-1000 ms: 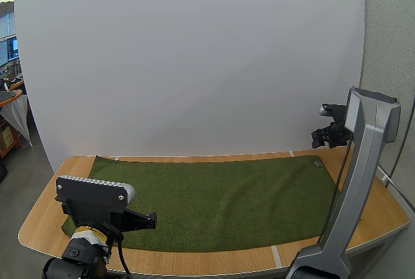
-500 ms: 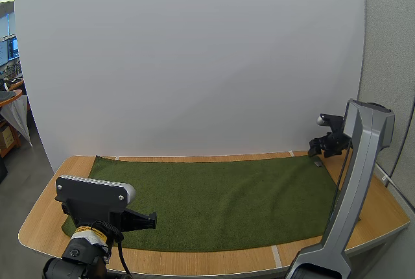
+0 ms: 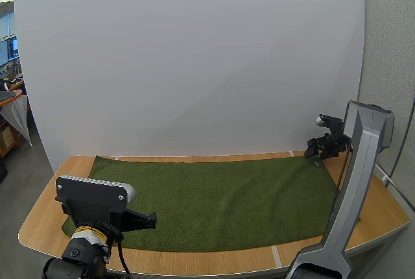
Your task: Fold the towel
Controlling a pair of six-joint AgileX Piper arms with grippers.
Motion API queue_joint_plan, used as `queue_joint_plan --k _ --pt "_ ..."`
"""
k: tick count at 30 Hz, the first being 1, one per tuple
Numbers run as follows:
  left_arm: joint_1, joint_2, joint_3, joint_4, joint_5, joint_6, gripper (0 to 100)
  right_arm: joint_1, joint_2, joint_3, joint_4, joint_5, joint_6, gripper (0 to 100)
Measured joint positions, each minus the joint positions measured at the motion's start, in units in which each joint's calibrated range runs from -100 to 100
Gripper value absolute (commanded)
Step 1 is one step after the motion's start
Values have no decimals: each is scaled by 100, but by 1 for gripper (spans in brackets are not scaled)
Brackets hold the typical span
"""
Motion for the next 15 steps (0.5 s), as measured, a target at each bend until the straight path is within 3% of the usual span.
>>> queue_joint_plan --k 15 --pt "0 0 0 0 0 0 0 0 0 0 32 622 0 100"
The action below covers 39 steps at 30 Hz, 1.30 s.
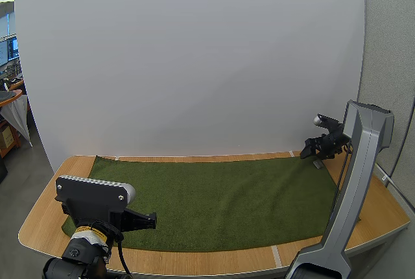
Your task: Fold the towel
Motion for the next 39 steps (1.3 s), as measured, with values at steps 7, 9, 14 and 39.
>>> queue_joint_plan --k 7,9,14,39 --pt "0 0 0 0 0 0 0 0 0 0 0 0 9 100" --pt "0 0 0 0 0 0 0 0 0 0 0 0 9 100" --pt "0 0 0 0 0 0 0 0 0 0 0 0 19 100" --pt "0 0 0 0 0 0 0 0 0 0 11 99 45 0"
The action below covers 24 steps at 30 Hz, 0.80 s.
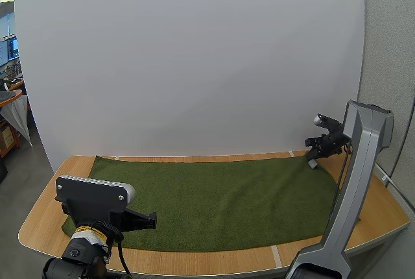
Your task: Fold the towel
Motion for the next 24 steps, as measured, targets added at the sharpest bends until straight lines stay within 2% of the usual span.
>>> queue_joint_plan --k 3,11,24 --pt "0 0 0 0 0 0 0 0 0 0 58 286 0 0" --pt "0 0 0 0 0 0 0 0 -24 0 756 441 157 0" --pt "0 0 0 0 0 0 0 201 -1197 0 779 441 379 0"
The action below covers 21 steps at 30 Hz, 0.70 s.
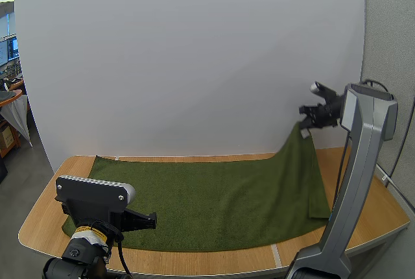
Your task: Fold the towel
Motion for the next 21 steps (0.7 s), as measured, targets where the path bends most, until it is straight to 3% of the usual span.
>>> queue_joint_plan --k 13,21 --pt "0 0 0 0 0 0 0 710 -1597 0 0 17 578 0" --pt "0 0 0 0 0 0 0 1620 -1987 0 33 77 1047 0"
